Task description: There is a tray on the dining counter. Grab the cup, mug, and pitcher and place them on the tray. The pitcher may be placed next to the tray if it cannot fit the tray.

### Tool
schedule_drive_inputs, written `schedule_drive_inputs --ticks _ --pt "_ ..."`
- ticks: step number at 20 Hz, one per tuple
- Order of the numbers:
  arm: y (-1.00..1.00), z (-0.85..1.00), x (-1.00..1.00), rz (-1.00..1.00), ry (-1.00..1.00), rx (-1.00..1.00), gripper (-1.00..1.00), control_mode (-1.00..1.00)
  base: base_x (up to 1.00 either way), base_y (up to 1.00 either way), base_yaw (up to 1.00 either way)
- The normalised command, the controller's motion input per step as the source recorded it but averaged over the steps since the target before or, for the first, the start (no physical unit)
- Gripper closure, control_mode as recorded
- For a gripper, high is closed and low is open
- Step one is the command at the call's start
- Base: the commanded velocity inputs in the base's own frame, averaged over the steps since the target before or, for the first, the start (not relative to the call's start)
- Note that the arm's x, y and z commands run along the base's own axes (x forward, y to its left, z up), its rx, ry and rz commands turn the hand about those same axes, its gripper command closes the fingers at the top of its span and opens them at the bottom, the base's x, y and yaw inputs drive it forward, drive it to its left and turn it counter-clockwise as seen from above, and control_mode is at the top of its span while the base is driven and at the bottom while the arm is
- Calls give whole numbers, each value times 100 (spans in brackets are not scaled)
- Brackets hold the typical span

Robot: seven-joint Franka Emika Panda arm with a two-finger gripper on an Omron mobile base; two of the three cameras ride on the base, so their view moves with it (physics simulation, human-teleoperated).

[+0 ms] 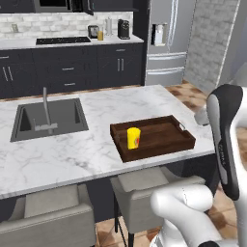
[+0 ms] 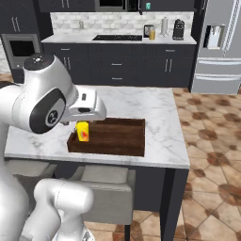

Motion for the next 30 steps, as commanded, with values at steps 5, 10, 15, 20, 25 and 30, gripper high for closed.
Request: schedule_drive_inputs --ticks 5,10,15,20,25,30 --pt "29 0 -46 -1 0 0 -100 -100 0 0 0" --pt "32 0 -34 -2 1 0 -100 -100 0 0 0" --pt "4 0 -5 0 0 0 -100 100 -10 -2 0" --pt "0 0 0 0 0 0 -100 100 -11 -90 0" --pt "0 0 0 0 0 0 -100 100 -31 -100 0" --pt "0 0 0 0 0 0 -100 100 -33 -100 0"
